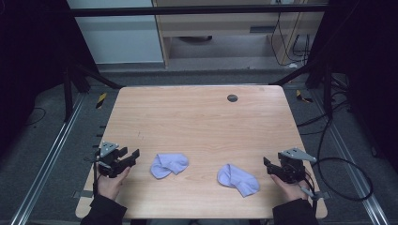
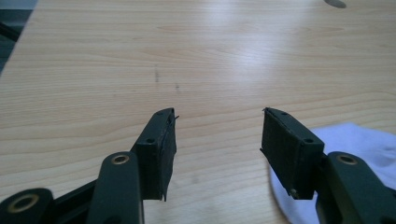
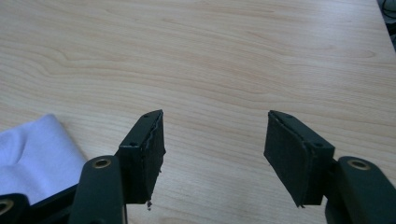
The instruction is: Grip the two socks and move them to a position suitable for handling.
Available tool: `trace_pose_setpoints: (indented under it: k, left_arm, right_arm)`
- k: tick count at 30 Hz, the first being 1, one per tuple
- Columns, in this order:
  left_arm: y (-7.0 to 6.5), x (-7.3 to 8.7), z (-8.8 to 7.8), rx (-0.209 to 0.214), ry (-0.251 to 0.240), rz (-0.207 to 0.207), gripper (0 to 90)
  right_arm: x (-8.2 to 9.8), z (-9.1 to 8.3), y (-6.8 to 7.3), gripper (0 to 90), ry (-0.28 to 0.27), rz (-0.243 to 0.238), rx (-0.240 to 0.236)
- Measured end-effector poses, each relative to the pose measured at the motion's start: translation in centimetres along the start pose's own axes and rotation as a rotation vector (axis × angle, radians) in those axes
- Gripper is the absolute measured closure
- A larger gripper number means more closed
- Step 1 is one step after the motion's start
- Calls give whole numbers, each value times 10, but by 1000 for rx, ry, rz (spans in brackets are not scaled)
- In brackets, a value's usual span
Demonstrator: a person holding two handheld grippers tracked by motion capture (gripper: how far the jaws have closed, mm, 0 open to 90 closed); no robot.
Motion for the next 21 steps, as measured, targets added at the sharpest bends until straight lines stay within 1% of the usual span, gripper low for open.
trace_pose_setpoints:
  k: [2,3,4,5,6,7,10,13,14,15,16,17,18,19,20,21]
  left_arm:
    - [-8,0,-1,16,-1,2,441]
    - [-8,0,-1,16,-1,2,441]
    - [-17,-1,-2,31,0,10,441]
    - [-17,-1,-2,31,0,10,442]
    - [-25,-1,-3,49,2,17,444]
    - [-25,-1,-3,49,2,17,448]
    - [-37,-1,-4,69,3,37,455]
    - [-47,-3,-5,82,3,49,466]
    - [-53,-3,-5,91,4,55,477]
    - [-53,-3,-5,91,4,55,481]
    - [-57,-4,-5,97,7,65,481]
    - [-59,-5,-5,101,4,65,488]
    - [-65,-6,-5,109,5,77,494]
    - [-65,-6,-5,109,5,77,497]
    - [-69,-7,-5,116,3,80,500]
    - [-72,-8,-4,120,3,85,504]
  right_arm:
    - [0,0,3,379,7,-19,1]
    - [0,0,3,379,7,-19,1]
    - [1,0,6,382,13,-35,-2]
    - [1,0,6,382,13,-35,-2]
    - [0,-1,10,388,13,-44,-12]
    - [-1,-1,12,390,10,-49,-17]
    - [-3,-3,15,392,13,-50,-29]
    - [-6,-5,21,399,10,-48,-52]
    - [-7,-5,25,400,10,-64,-68]
    - [-7,-5,25,400,10,-64,-68]
    - [-7,-6,26,400,13,-66,-69]
    - [-8,-6,28,398,13,-79,-74]
    - [-9,-6,31,394,13,-91,-85]
    - [-9,-6,31,394,13,-91,-85]
    - [-10,-7,36,388,11,-98,-94]
    - [-10,-8,37,389,12,-108,-95]
Point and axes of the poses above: each handheld gripper's, and its own axes: z roughly forward along the jaws, x roughly out of its underside, y roughly to its left, the point moved 8 cm from there along z, roughly forward along the jaws, and after that the axes turned 1 degree about -x, right-handed, at the moved point
